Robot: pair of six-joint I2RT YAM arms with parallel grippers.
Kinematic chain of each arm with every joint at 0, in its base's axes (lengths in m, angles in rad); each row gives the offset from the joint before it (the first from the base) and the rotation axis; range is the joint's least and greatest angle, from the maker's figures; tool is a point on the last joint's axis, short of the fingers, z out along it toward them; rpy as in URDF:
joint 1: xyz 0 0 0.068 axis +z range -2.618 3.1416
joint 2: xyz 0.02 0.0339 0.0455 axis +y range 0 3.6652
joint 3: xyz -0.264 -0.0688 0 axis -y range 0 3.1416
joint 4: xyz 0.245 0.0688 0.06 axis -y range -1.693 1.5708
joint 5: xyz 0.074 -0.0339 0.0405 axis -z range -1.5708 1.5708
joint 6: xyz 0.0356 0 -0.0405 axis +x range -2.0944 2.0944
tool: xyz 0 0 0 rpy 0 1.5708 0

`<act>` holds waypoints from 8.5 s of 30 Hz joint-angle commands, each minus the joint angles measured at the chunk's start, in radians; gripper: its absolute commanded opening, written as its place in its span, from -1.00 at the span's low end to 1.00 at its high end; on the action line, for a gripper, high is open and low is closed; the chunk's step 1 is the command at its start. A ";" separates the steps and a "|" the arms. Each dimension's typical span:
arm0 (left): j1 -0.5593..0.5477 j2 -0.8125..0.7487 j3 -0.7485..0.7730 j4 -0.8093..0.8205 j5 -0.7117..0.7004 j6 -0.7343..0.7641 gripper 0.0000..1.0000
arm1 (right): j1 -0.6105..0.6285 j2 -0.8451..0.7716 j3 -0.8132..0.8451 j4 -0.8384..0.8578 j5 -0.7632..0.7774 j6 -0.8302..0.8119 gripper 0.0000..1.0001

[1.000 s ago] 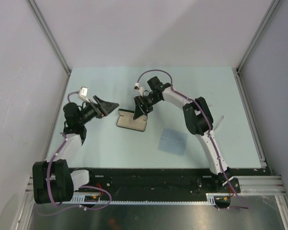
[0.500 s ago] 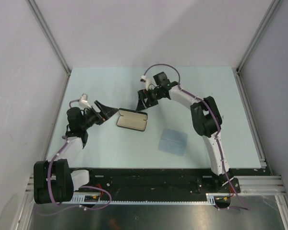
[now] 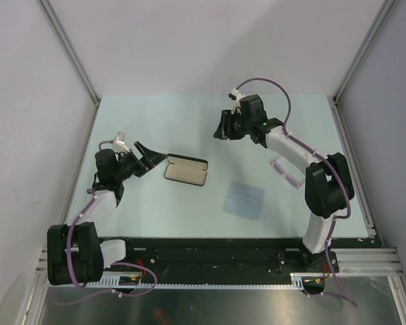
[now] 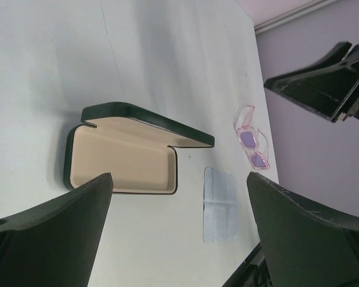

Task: Organize the sunglasses
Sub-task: Place the sunglasses case at the center of the board, then fold the glasses cleaning cloth at the center of the board.

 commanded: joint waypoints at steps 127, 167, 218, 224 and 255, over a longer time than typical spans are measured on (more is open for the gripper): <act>-0.779 0.743 0.628 -0.295 -0.356 0.180 0.15 | -0.092 -0.390 -0.654 -0.224 0.508 0.333 0.03; -0.869 0.873 0.746 -0.470 -0.509 0.242 -0.30 | -0.032 -0.275 -0.663 -0.205 0.543 0.321 0.05; -0.937 0.925 0.806 -0.624 -0.692 0.292 -0.28 | 0.003 -0.344 -0.663 -0.261 0.526 0.344 0.02; -0.941 0.922 0.798 -0.627 -0.692 0.280 -0.31 | 0.013 -0.301 -0.662 -0.241 0.535 0.348 -0.01; -0.944 0.921 0.781 -0.627 -0.672 0.303 -0.27 | 0.007 -0.290 -0.662 -0.221 0.555 0.334 -0.45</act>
